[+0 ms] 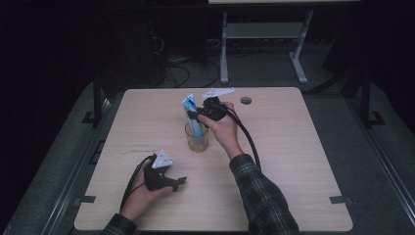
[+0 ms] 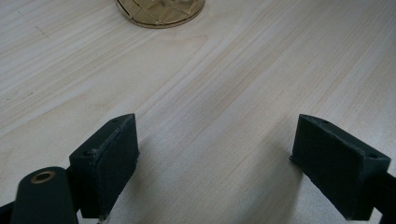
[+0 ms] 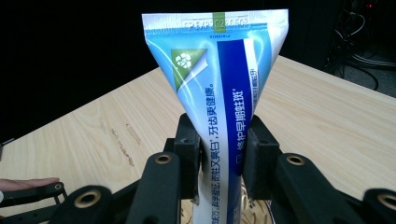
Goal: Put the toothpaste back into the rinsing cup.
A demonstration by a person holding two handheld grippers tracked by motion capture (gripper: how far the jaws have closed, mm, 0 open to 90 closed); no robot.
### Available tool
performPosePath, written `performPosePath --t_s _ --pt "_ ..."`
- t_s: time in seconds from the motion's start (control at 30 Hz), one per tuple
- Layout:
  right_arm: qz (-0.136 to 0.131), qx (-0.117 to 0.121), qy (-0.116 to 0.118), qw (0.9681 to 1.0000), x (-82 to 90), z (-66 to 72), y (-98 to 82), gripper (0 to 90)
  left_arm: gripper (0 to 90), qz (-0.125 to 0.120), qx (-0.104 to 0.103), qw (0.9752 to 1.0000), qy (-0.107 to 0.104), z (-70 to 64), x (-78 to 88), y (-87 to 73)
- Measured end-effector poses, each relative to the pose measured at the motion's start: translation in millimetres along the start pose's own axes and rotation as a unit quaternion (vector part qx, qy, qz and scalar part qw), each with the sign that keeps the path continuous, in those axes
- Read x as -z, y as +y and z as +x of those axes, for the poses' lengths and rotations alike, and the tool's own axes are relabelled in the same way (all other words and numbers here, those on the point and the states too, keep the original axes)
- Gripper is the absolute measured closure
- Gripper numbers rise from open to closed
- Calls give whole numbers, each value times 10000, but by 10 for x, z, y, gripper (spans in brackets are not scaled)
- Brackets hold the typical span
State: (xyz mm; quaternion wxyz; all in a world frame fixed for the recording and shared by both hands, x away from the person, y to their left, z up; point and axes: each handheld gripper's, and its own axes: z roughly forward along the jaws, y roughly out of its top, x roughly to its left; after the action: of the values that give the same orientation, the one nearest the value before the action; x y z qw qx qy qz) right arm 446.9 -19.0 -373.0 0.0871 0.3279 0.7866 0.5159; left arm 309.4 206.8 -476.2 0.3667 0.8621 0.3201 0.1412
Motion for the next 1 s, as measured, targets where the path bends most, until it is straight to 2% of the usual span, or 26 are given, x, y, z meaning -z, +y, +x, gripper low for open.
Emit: performPosePath --t_s 0.13,0.33,0.5,0.77,1.0 --pt "-56 -84 50 9999 -1 -8 5 636 136 0 1 10000 -1 0 0 0" --pt "-62 60 -243 9997 23 -12 35 430 136 -2 6 10000 -3 -1 0 0" --pt "-91 109 -397 9991 110 -15 41 392 136 -14 20 10000 0 -2 -2 0" --pt "-180 179 -399 9989 376 -51 50 367 136 -13 17 10000 4 -2 -2 0" --pt "-149 238 -449 9986 579 -104 -40 343 136 -6 15 10000 4 -2 -1 0"
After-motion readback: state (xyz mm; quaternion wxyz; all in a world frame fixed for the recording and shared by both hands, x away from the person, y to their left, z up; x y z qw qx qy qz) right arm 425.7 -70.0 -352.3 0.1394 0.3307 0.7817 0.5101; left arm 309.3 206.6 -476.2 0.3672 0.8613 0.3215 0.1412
